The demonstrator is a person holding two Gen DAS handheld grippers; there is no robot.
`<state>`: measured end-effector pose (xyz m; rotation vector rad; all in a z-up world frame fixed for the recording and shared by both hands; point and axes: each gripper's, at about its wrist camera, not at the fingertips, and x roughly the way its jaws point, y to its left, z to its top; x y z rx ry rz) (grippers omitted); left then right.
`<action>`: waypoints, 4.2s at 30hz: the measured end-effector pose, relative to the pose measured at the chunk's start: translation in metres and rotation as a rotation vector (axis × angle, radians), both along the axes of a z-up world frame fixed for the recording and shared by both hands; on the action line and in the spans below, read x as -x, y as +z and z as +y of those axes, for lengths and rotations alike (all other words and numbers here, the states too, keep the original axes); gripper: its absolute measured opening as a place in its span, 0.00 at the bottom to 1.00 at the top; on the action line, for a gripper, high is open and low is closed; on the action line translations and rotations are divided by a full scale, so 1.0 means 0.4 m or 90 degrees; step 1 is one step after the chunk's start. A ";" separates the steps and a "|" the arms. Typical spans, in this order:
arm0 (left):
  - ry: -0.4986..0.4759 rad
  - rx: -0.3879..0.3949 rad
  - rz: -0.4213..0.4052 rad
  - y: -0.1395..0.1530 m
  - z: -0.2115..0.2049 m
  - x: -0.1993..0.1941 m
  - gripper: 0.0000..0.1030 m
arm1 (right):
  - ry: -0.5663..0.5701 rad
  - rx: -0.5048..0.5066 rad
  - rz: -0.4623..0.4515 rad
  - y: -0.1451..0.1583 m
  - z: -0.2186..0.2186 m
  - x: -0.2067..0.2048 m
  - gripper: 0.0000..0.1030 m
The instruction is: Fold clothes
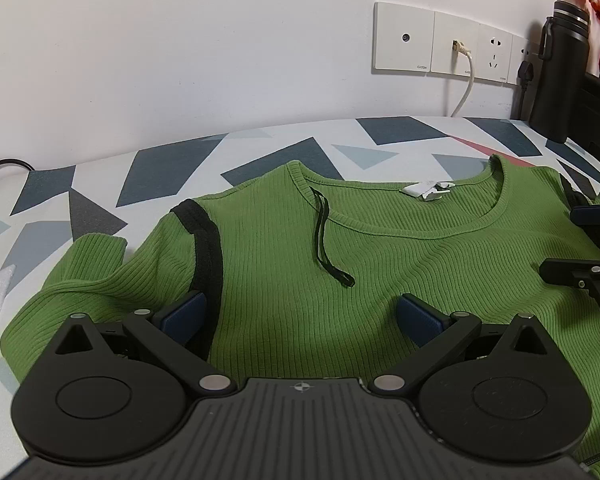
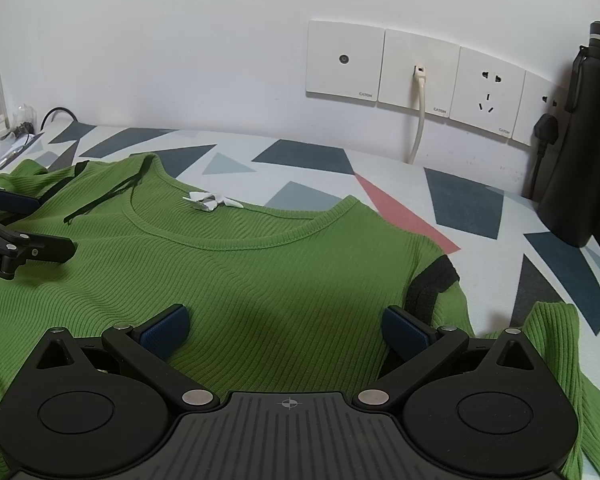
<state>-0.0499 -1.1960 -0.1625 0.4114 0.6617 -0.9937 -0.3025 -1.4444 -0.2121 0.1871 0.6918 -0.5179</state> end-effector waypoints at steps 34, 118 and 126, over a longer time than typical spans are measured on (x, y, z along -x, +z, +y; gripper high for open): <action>0.003 0.000 0.004 0.000 0.000 -0.001 1.00 | 0.000 -0.002 -0.001 0.000 0.000 -0.001 0.99; 0.015 0.099 -0.050 0.176 0.244 -0.059 0.92 | 0.001 -0.008 -0.002 -0.004 0.000 0.003 0.99; 0.161 0.095 0.064 0.090 0.447 -0.159 0.59 | 0.009 -0.010 0.003 -0.004 -0.003 0.001 0.99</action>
